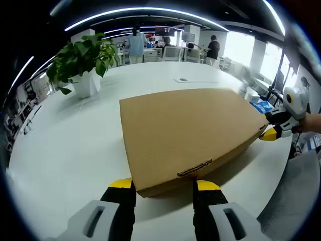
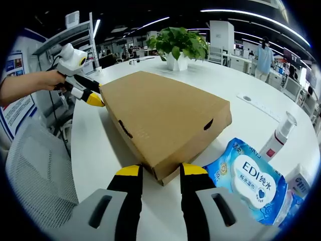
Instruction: Operate the shoe box by opening the lid, removing the specified soft item, and placing it in the target area until the item is outside and the box remains undamaged.
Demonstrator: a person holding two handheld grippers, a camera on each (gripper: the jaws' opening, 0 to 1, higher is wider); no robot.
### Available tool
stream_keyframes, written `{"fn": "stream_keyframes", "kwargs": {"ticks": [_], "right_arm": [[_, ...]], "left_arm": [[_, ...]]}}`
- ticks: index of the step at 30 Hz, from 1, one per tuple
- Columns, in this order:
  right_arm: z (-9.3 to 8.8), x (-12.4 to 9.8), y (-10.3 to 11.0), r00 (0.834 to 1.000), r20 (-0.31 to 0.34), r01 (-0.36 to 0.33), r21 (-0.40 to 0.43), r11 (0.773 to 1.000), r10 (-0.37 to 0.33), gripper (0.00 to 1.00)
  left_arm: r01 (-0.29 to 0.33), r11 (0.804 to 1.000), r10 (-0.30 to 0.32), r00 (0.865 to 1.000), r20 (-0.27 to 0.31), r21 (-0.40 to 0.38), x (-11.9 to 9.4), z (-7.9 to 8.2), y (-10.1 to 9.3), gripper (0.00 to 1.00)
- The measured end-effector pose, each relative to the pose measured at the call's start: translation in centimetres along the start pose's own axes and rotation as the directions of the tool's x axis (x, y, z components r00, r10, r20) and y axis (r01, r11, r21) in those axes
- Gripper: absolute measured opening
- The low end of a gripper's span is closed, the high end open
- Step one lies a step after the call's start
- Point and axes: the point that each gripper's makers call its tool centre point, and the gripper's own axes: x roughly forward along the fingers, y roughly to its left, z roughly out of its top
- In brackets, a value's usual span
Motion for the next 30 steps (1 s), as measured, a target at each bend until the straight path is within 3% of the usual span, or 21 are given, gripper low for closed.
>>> {"fn": "stream_keyframes", "kwargs": {"ticks": [19,30], "right_arm": [[1.1,1.1,-2.7,1.000,-0.009,0.020,0.016,1.000,-0.020,0.27],[1.3,1.3,-3.3,1.000,-0.013,0.026,0.014,1.000,-0.026,0.27]], "left_arm": [[0.013,1.000,-0.013,1.000,0.007,0.005,2.2,2.5,0.8,0.45],[0.019,1.000,-0.019,1.000,0.004,0.001,2.6,2.5,0.8,0.44]]}}
